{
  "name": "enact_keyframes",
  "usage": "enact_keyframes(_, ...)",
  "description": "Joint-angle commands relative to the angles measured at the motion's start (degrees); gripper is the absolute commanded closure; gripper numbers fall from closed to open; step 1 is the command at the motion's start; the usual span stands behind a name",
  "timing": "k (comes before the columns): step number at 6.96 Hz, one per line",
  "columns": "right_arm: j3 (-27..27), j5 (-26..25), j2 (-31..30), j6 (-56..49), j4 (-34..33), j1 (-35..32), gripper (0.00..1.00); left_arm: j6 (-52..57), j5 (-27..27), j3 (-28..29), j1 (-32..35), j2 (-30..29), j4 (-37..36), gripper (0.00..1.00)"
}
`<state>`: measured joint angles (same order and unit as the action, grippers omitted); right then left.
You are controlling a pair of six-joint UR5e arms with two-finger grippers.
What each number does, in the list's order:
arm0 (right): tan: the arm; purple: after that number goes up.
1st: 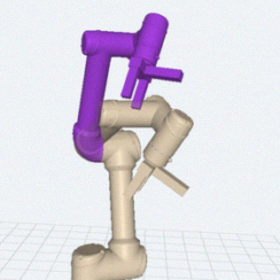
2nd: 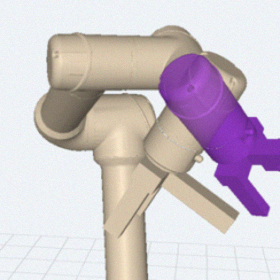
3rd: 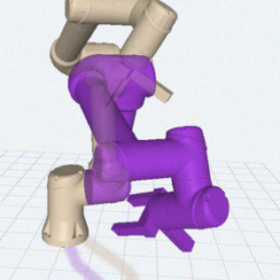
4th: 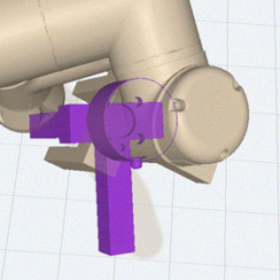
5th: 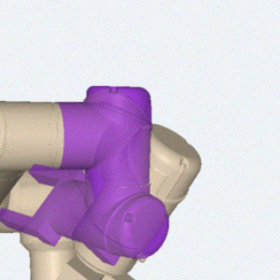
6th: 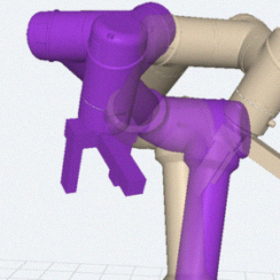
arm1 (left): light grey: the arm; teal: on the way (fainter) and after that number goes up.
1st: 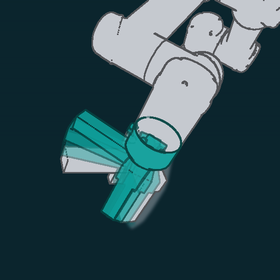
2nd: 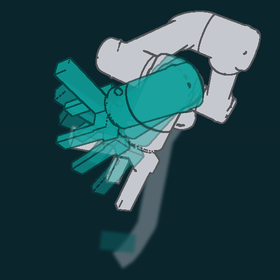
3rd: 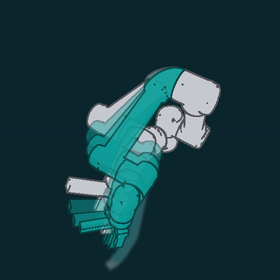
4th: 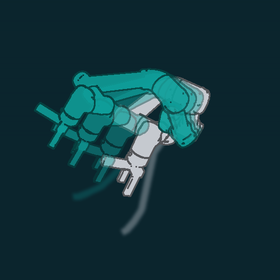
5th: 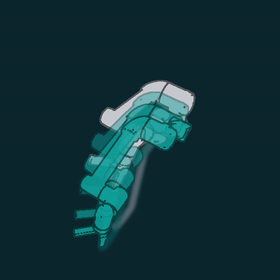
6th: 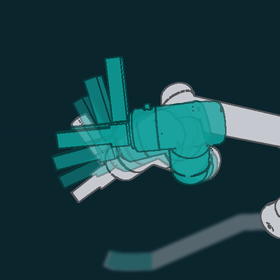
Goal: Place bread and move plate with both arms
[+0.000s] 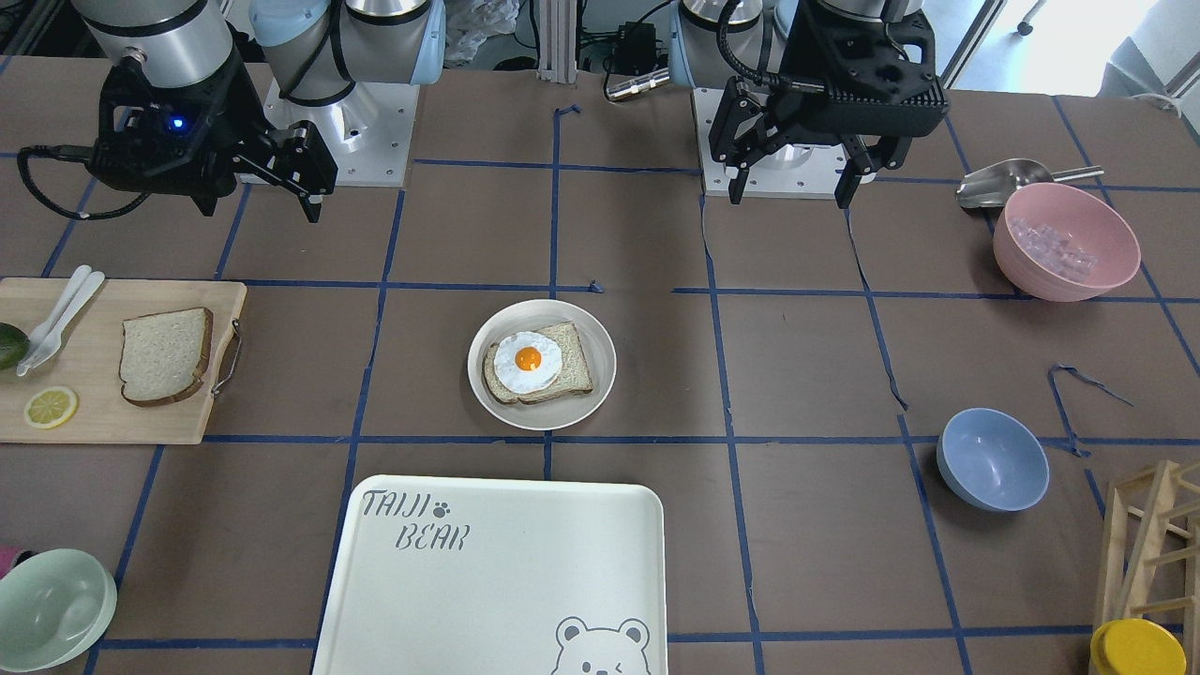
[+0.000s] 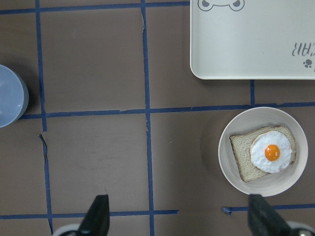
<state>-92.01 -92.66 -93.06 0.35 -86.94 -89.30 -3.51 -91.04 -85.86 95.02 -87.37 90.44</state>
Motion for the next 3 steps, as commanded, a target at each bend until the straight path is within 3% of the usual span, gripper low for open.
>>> enact_keyframes(1, -0.1, -0.24, 0.07, -0.09, -0.24, 0.0, 0.0, 0.0, 0.16, -0.09, -0.01, -0.08, -0.35, 0.0)
enact_keyframes(3, -0.19, -0.24, 0.07, -0.09, 0.19, 0.0, 0.0, 0.0, 0.08, -0.09, -0.01, 0.01, -0.26, 0.0)
